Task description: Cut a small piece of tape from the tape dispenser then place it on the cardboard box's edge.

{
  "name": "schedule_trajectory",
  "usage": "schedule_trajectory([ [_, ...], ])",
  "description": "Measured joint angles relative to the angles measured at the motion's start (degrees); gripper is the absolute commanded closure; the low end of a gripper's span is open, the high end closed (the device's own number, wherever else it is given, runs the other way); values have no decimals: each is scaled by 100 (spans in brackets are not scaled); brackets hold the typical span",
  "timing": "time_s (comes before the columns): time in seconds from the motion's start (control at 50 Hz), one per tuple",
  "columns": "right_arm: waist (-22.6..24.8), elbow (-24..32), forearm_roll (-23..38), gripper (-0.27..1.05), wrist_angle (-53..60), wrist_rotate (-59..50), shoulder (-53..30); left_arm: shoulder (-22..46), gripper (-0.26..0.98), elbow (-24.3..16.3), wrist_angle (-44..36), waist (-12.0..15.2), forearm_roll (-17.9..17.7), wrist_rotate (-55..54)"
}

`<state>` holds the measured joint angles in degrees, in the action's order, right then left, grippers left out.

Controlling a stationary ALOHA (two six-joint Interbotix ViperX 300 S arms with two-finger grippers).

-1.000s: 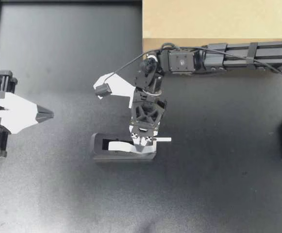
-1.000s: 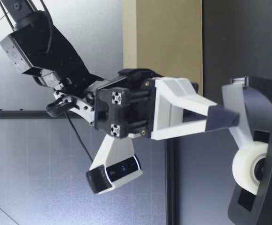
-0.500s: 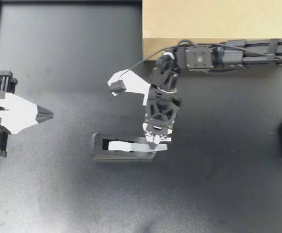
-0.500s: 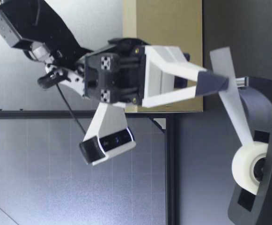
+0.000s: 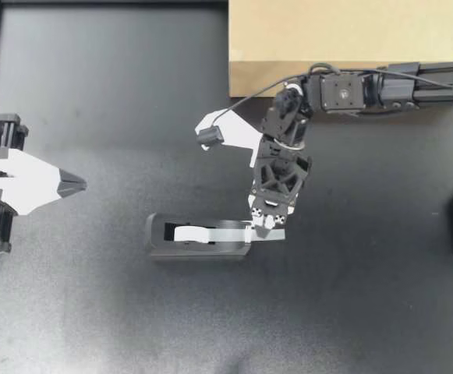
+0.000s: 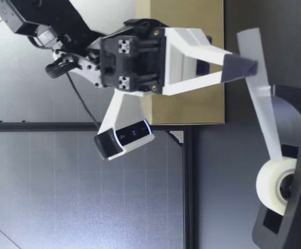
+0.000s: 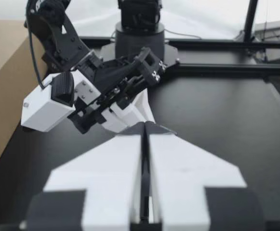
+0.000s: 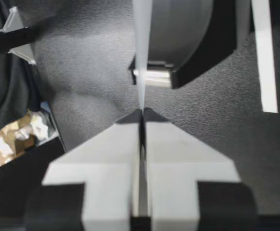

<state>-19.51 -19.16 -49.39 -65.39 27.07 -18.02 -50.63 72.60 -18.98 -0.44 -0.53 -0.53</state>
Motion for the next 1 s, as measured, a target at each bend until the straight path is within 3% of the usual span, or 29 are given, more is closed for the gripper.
schedule_trajectory([
  [0.46, 88, -211, 9, 86, 589, 132, -457, 141, 84, 44, 0, 0, -18, -9],
  [0.72, 105, -378, 387, 87, 870, 18, 176, 554, 80, 35, 0, 0, -202, -18],
  [0.86, 105, -378, 817, 87, 1028, -26, 896, 993, 67, -114, 0, 0, -325, -9],
  [1.0, 105, -334, 1441, 87, 1169, -220, 1380, 1459, 37, -343, -62, 0, -352, -9],
])
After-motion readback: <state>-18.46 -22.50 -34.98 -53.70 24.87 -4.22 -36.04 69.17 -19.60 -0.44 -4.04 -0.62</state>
